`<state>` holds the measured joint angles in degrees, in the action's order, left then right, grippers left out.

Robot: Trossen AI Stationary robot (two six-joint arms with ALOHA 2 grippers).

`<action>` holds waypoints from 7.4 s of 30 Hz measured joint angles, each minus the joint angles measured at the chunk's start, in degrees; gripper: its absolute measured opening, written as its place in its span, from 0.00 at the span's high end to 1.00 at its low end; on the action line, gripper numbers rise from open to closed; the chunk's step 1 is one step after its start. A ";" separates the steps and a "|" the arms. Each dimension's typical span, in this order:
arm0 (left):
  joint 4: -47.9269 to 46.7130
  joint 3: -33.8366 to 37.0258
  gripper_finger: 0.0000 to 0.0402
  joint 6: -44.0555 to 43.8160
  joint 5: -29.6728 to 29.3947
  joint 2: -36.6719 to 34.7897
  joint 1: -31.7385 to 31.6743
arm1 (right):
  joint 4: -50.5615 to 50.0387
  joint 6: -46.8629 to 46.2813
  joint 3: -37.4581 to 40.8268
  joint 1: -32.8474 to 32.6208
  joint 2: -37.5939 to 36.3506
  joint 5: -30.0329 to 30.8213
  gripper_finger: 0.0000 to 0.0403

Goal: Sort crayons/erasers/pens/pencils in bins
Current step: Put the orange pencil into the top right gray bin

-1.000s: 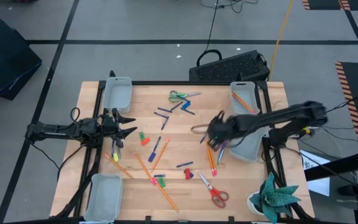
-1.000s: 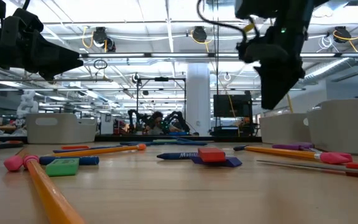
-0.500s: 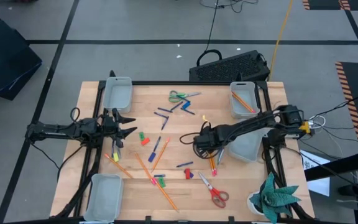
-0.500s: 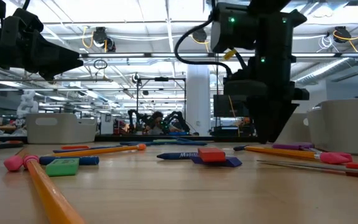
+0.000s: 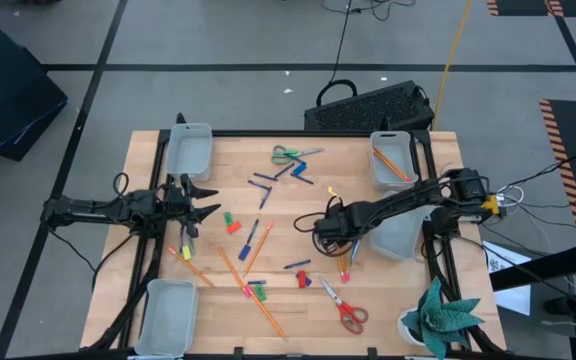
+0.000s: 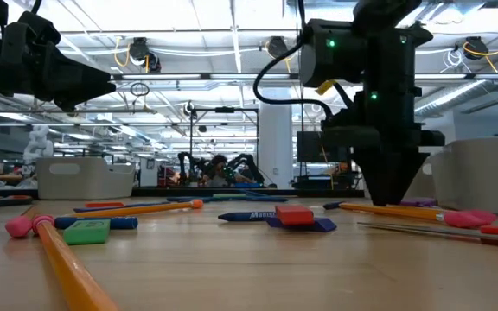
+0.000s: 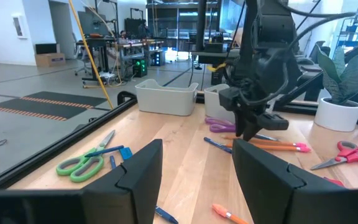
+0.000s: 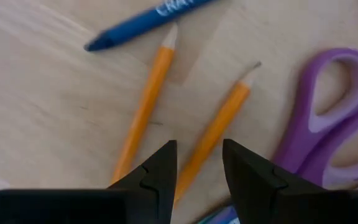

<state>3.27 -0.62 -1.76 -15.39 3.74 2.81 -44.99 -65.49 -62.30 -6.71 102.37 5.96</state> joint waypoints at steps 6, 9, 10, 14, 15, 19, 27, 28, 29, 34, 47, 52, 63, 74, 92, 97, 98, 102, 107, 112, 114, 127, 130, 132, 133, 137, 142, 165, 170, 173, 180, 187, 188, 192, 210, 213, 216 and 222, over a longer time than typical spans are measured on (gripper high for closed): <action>0.00 0.01 0.51 0.00 0.00 0.00 0.01 | -0.27 -0.64 -0.02 0.23 0.00 0.04 0.72; 0.00 0.02 0.51 0.00 -0.01 0.00 0.00 | 0.22 -2.53 0.48 0.68 -0.12 -0.23 0.76; 0.00 0.00 0.51 0.00 0.00 0.00 0.00 | 0.21 -3.22 0.83 0.82 -0.18 -0.91 0.78; 0.00 0.02 0.51 0.00 -0.01 0.00 0.00 | -0.16 -9.14 2.75 1.27 -0.28 -3.51 0.85; 0.00 0.02 0.51 0.01 0.00 0.00 0.00 | -0.23 -10.36 3.13 1.37 -0.28 -3.72 0.87; 0.00 0.02 0.51 0.00 -0.01 -0.01 0.00 | -0.11 -12.25 3.65 1.56 -0.26 -4.11 0.91; 0.00 0.00 0.51 0.00 0.02 0.00 0.00 | 0.38 -12.44 3.72 2.65 -0.15 -3.32 0.93; 0.00 0.00 0.51 0.00 0.00 0.00 0.02 | 0.57 -12.24 3.72 2.81 -0.40 -3.32 0.93; -0.01 0.02 0.51 0.00 0.01 -0.01 0.01 | 1.08 -12.03 3.72 2.92 -0.71 -3.29 0.93; 0.00 0.00 0.51 0.00 0.01 0.01 0.00 | 1.20 -11.85 4.06 3.59 -4.04 -2.44 0.93; 0.00 0.02 0.51 0.00 0.02 -0.01 0.02 | 0.38 -3.27 3.96 10.36 -22.06 11.92 0.93; 0.00 0.02 0.51 0.00 0.02 -0.02 0.00 | 2.29 8.13 3.87 18.87 -30.07 21.66 0.93; 0.00 0.01 0.51 0.00 0.02 -0.02 0.02 | 9.59 41.60 3.83 44.23 -35.11 26.87 0.93; 0.00 0.00 0.51 0.01 0.02 -0.02 0.01 | -1.51 50.49 3.80 50.19 -26.62 20.89 0.93; 0.00 0.02 0.51 0.00 0.02 0.00 0.01 | -1.75 51.24 3.80 49.73 -18.03 21.00 0.92; 0.00 0.00 0.51 0.00 0.02 -0.02 0.02 | -2.00 49.57 3.80 49.71 -18.34 21.03 0.82; 0.00 0.02 0.51 0.00 0.02 -0.02 0.02 | -2.04 49.31 3.80 49.71 -18.93 21.04 0.79; 0.00 0.01 0.51 0.00 0.01 -0.02 0.00 | -1.86 47.35 3.80 48.51 -22.01 20.94 0.67; 0.00 0.01 0.51 0.00 0.02 -0.02 0.00 | -0.26 38.43 3.76 39.35 -27.70 13.14 0.58; 0.00 0.01 0.51 0.00 0.01 -0.01 0.00 | 4.59 25.45 3.76 20.39 -28.12 10.32 0.59; 0.00 0.02 0.51 0.00 0.02 -0.01 0.00 | 7.98 19.62 3.72 12.58 -26.43 10.29 0.61; 0.00 0.01 0.51 0.01 -0.01 -0.02 0.00 | -7.34 -5.33 -16.43 -8.30 2.03 5.76 0.66; 0.00 0.01 0.51 0.00 -0.01 -0.02 0.00 | -12.53 -7.39 -17.87 -7.56 4.84 4.59 0.66; 0.00 0.01 0.51 0.00 -0.01 0.00 0.00 | -12.47 -7.80 -17.40 -7.01 5.64 3.00 0.66; 0.00 0.00 0.51 0.00 -0.01 -0.02 0.00 | -11.95 -7.82 -16.94 -6.69 5.92 2.58 0.66; 0.00 0.02 0.51 0.00 -0.01 0.00 0.01 | -8.21 -7.91 -14.65 -5.28 6.35 0.71 0.66; 0.00 0.00 0.51 0.00 -0.01 0.01 0.02 | -7.43 -9.67 -10.92 -3.68 6.34 -0.55 0.67; 0.00 0.02 0.51 0.00 -0.01 0.00 0.01 | 1.93 -8.98 -2.73 -3.10 3.60 -6.12 0.96; 0.00 0.00 0.51 0.00 -0.01 -0.02 0.00 | 1.74 -6.74 -2.35 -1.67 -3.55 -2.53 0.94; 0.00 0.00 0.51 0.00 -0.01 -0.01 0.00 | 2.22 -2.80 -2.60 1.08 -9.11 3.24 0.94; 0.00 0.02 0.51 0.00 -0.01 -0.01 0.00 | 2.88 15.97 -2.66 13.40 -22.02 19.39 0.95; 0.00 0.01 0.51 0.00 -0.01 0.01 0.01 | 0.02 34.77 -2.62 32.29 -26.76 22.50 0.95; 0.00 0.01 0.51 0.00 -0.01 0.01 0.01 | -0.84 36.74 -2.62 34.73 -26.71 22.40 0.95; 0.00 0.00 0.51 0.00 -0.01 0.01 0.00 | -6.40 42.59 -2.62 43.32 -26.40 19.82 0.95; 0.00 0.00 0.51 0.00 -0.01 0.00 0.02 | -3.85 51.80 11.06 48.36 -25.27 16.50 0.82; 0.00 0.01 0.51 0.01 0.00 -0.01 0.00 | -3.32 51.72 10.46 48.36 -25.29 16.54 0.74; 0.00 0.01 0.51 0.00 -0.01 -0.02 0.00 | -2.99 51.56 8.34 47.78 -25.29 16.48 0.66; 0.00 0.02 0.51 0.00 -0.01 0.01 0.02 | -3.90 51.76 2.52 40.00 -25.30 16.30 0.61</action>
<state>3.27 -0.60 -1.76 -15.40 3.75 2.83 -48.89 -13.73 -59.78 33.30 77.07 22.26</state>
